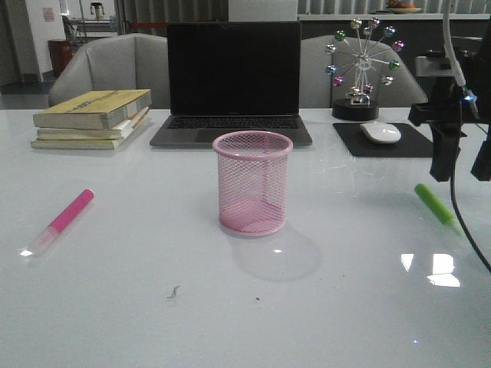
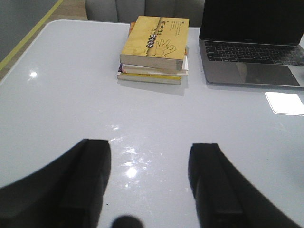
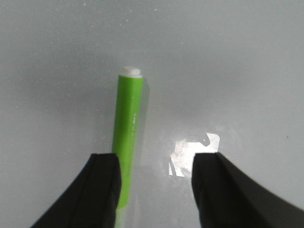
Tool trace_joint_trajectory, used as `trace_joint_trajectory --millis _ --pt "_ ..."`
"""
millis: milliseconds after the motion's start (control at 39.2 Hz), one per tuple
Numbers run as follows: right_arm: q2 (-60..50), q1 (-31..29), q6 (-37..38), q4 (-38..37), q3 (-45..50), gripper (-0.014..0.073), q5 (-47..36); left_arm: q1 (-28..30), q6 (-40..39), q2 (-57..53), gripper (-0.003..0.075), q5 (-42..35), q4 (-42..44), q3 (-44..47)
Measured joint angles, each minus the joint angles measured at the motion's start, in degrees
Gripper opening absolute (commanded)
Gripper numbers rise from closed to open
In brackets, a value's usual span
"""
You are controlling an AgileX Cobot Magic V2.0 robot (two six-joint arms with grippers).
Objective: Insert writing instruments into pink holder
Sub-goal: 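Lower the right gripper over the green marker and close on it, then lift the green marker with the right gripper and carry it over the pink holder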
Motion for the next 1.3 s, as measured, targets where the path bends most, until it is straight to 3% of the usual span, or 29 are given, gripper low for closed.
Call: trace_joint_trajectory --millis 714,867,1020,1300 --pt "6.29 1.96 -1.74 1.39 -1.04 0.0454 -1.91 0.0 0.08 0.0 0.0437 1.33 0.0 0.0" --pt "6.72 1.96 -1.85 0.91 -1.38 0.0281 -1.91 0.0 0.08 0.0 0.0437 1.79 0.0 0.0" --pt "6.89 1.83 -1.85 0.44 -1.68 0.001 -2.28 0.0 0.08 0.0 0.0437 2.01 0.0 0.0" --pt "6.41 2.36 -3.08 4.94 -1.43 0.0029 -4.34 0.0 0.08 0.0 0.0437 2.22 0.0 0.0"
